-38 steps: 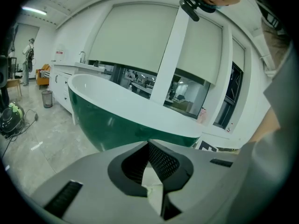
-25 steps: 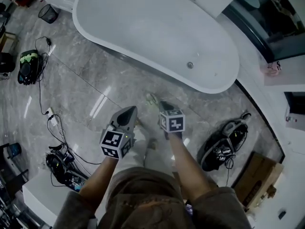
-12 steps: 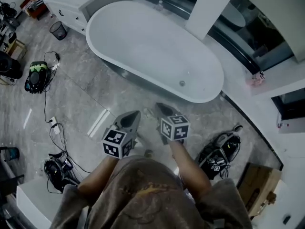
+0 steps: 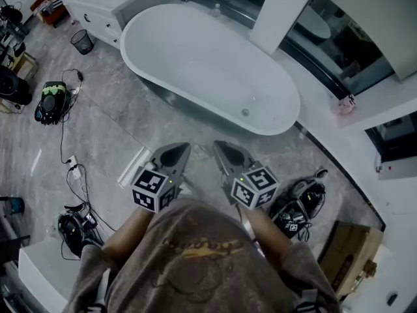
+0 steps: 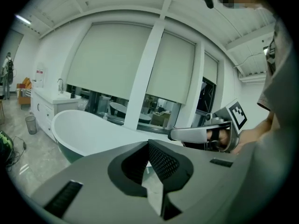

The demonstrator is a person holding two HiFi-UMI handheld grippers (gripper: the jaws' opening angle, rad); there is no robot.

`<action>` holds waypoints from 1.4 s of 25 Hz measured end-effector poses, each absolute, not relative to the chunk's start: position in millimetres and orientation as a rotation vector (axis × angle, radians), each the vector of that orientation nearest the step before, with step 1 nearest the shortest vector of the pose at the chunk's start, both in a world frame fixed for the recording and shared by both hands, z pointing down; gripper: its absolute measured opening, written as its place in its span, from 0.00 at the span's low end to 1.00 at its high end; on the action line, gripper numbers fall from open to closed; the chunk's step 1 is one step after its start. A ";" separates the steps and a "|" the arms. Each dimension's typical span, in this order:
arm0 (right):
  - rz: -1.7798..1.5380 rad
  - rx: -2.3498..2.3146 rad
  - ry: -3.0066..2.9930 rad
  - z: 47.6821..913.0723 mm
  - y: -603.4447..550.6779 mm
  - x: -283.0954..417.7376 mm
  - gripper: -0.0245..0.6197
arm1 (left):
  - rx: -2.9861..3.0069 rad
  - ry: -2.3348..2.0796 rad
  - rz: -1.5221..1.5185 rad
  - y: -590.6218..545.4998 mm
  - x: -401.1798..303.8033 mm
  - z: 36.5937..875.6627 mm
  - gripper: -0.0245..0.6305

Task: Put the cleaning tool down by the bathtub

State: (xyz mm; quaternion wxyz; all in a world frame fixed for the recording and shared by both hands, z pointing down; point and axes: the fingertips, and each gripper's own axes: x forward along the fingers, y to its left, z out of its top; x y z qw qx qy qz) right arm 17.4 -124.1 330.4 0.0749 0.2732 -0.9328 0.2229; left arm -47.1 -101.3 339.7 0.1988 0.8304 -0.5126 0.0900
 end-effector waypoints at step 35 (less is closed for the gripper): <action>0.425 0.822 -2.993 263.6 -91.2 31.4 0.05 | 2.495 -1.514 0.086 -90.8 -47.6 273.8 0.04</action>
